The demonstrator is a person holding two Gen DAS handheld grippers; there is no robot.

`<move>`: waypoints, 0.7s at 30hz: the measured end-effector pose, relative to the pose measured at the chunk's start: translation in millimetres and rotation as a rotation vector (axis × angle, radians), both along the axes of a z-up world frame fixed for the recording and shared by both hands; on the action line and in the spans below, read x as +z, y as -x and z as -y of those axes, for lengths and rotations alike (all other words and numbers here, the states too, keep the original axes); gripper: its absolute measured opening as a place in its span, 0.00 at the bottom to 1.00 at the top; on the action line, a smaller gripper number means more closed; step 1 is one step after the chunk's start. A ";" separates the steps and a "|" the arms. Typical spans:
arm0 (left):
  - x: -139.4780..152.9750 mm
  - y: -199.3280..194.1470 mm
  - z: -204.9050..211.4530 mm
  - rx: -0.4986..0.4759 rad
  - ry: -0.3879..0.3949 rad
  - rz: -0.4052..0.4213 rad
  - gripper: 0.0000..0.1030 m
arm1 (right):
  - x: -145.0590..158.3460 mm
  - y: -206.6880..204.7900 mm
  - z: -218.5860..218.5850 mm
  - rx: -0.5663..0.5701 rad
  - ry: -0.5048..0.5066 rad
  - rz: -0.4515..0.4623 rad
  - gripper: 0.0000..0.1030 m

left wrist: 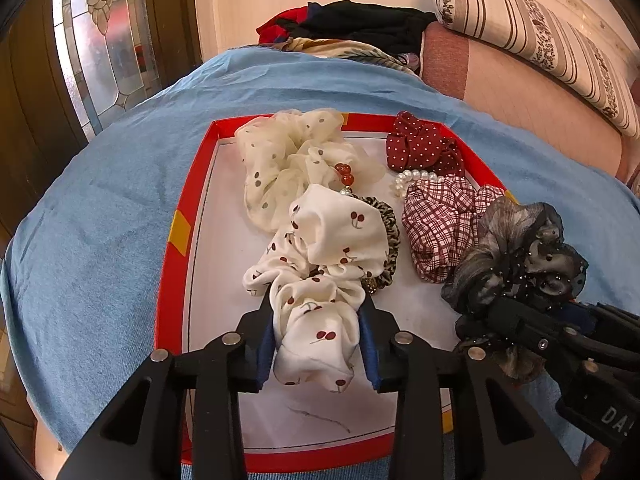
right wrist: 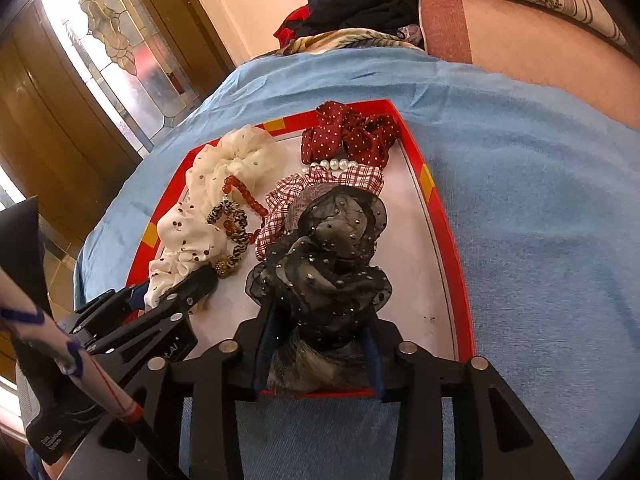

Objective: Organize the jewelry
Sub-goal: 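Open both tools to release the scrunchies into the tray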

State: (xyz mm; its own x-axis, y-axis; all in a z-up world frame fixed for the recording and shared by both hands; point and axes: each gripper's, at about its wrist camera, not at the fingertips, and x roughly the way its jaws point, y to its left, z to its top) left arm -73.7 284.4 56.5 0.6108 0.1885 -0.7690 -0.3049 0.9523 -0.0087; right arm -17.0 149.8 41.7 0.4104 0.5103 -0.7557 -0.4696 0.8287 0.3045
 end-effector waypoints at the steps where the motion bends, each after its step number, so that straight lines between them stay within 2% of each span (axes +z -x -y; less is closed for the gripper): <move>1: 0.2 -0.1 0.3 -0.003 0.000 0.001 0.35 | 0.7 0.4 0.5 0.000 0.000 0.000 0.43; 7: 2.3 0.8 3.2 -0.008 -0.010 0.011 0.42 | 5.9 4.9 4.4 0.000 -0.005 0.005 0.52; 12: 6.1 3.2 5.1 -0.016 -0.014 0.031 0.50 | 11.5 10.1 11.6 -0.001 -0.021 0.009 0.53; 18: 7.7 4.7 6.0 -0.014 -0.021 0.040 0.53 | 19.0 18.3 20.6 -0.012 -0.035 0.014 0.56; 21: 7.7 5.5 6.4 -0.008 -0.030 0.043 0.58 | 22.6 23.0 23.9 -0.012 -0.035 0.019 0.56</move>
